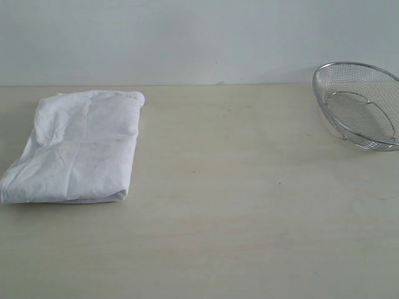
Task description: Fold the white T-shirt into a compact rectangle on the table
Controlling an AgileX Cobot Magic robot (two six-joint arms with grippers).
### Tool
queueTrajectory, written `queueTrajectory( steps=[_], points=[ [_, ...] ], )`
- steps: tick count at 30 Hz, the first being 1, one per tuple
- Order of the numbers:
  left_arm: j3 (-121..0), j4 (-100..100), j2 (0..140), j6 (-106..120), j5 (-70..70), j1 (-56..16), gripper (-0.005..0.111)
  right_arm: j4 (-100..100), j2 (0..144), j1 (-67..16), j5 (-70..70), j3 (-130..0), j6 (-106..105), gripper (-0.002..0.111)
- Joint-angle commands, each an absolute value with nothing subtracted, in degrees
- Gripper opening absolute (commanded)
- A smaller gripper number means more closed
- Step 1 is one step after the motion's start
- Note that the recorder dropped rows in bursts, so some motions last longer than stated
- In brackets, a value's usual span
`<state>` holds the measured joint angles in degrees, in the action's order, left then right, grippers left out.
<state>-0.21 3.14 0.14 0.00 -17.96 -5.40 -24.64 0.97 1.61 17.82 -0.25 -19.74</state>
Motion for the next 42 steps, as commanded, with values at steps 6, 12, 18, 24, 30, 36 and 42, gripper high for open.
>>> queueTrajectory(
  steps=[6, 12, 18, 24, 30, 36, 42],
  points=[
    [0.00, 3.06, 0.00, -0.48, -18.01, -5.17, 0.005, -24.10, 0.64, 1.67, 18.48, 0.00, -19.91, 0.000],
    [0.00, 3.06, 0.00, -0.48, -18.01, -5.17, 0.005, -18.80, 0.64, 1.67, 18.71, 0.00, -13.73, 0.000],
    [0.00, 3.06, 0.00, -0.48, -18.01, -5.17, 0.005, -6.64, 0.64, 1.67, 18.71, 0.00, 1.14, 0.000],
    [0.00, 3.06, 0.00, -0.48, -18.01, -5.17, 0.005, -2.91, 0.64, 1.67, 18.71, 0.00, 1.14, 0.000],
    [0.00, 3.06, 0.00, -0.48, -18.01, -5.17, 0.005, -2.63, 0.64, 1.67, 18.70, 0.00, 1.30, 0.000],
    [0.00, 3.06, 0.00, -0.48, -18.01, -5.17, 0.005, -2.63, 0.64, 1.67, 18.70, 0.00, 1.30, 0.000],
    [0.00, 3.06, 0.00, -0.48, -18.01, -5.17, 0.005, -2.63, 0.64, 1.67, 18.70, 0.00, 1.30, 0.000]
  ],
)
